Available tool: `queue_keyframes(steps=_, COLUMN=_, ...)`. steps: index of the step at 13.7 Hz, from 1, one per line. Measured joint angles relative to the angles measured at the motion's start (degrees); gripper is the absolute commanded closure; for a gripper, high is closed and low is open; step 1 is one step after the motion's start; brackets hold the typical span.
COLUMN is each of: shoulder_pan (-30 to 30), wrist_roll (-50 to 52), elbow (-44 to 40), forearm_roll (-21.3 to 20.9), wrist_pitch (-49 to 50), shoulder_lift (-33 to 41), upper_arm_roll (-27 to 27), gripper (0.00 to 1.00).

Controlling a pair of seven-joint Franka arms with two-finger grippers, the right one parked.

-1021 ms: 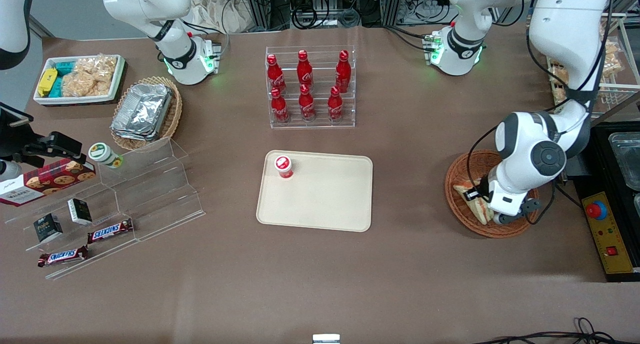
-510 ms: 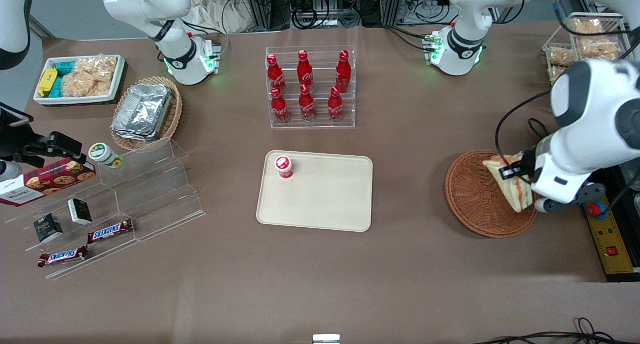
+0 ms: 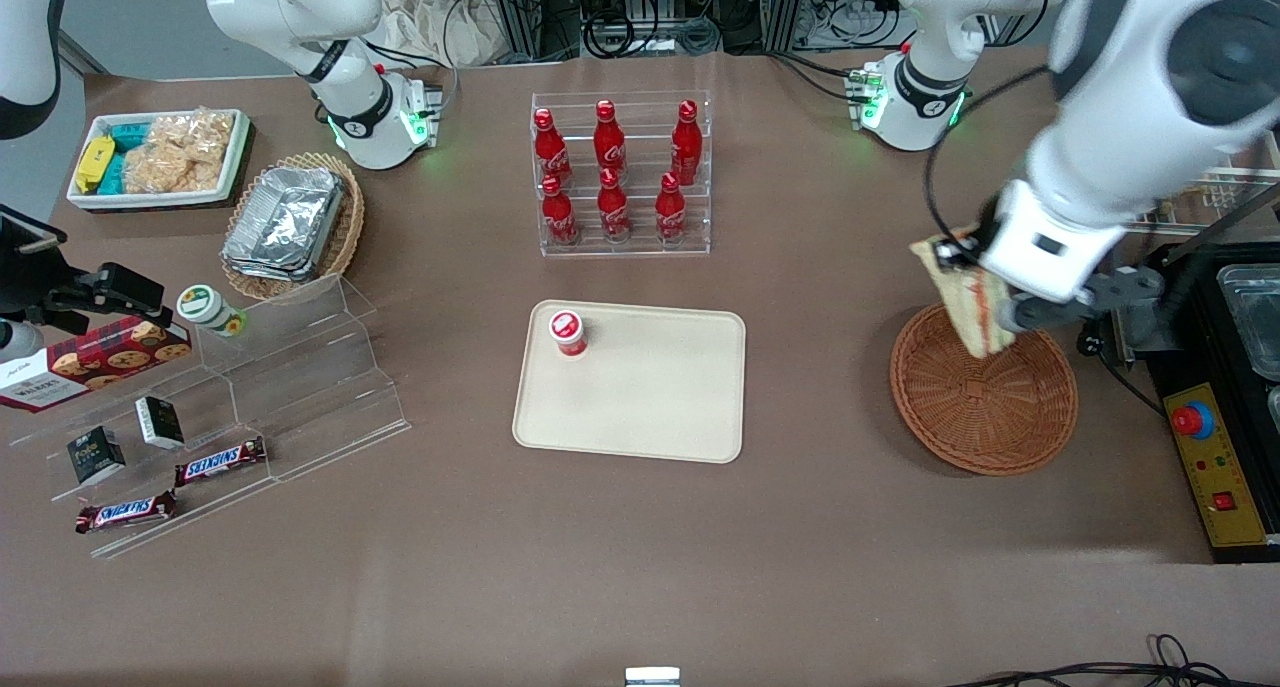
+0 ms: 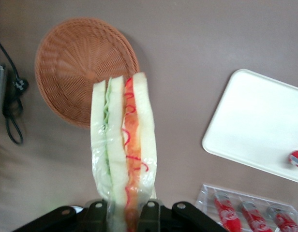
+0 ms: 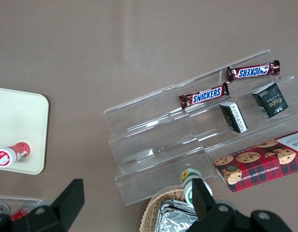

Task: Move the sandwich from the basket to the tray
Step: 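Lift the sandwich and carry it with the left gripper over the cream tray, then lower the sandwich onto the tray and open the left gripper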

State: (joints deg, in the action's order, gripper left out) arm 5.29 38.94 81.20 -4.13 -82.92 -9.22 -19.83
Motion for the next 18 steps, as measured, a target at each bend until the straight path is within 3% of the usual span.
queue_keyframes(steps=4, shoulder_pan=8.29, wrist_roll=15.46, elbow=0.98, forearm_roll=-1.16, wrist_pitch=-3.12, shoulder_lift=-3.59, upper_arm_roll=-3.54, gripper=1.0)
queue_keyframes(steps=8, shoulder_pan=13.47, wrist_roll=25.84, elbow=1.92, forearm_roll=-2.94, wrist_pitch=-14.66, shoulder_lift=-14.52, upper_arm_roll=-3.52, gripper=1.0)
queue_keyframes(steps=13, shoulder_pan=15.49, wrist_roll=31.08, elbow=1.96, forearm_roll=-6.7, wrist_pitch=-25.14, shoulder_lift=-27.23, upper_arm_roll=-3.47, gripper=1.0)
queue_keyframes(steps=18, shoulder_pan=16.04, wrist_roll=32.78, elbow=1.87, forearm_roll=-9.21, wrist_pitch=-30.62, shoulder_lift=-33.56, upper_arm_roll=-3.46, gripper=0.99)
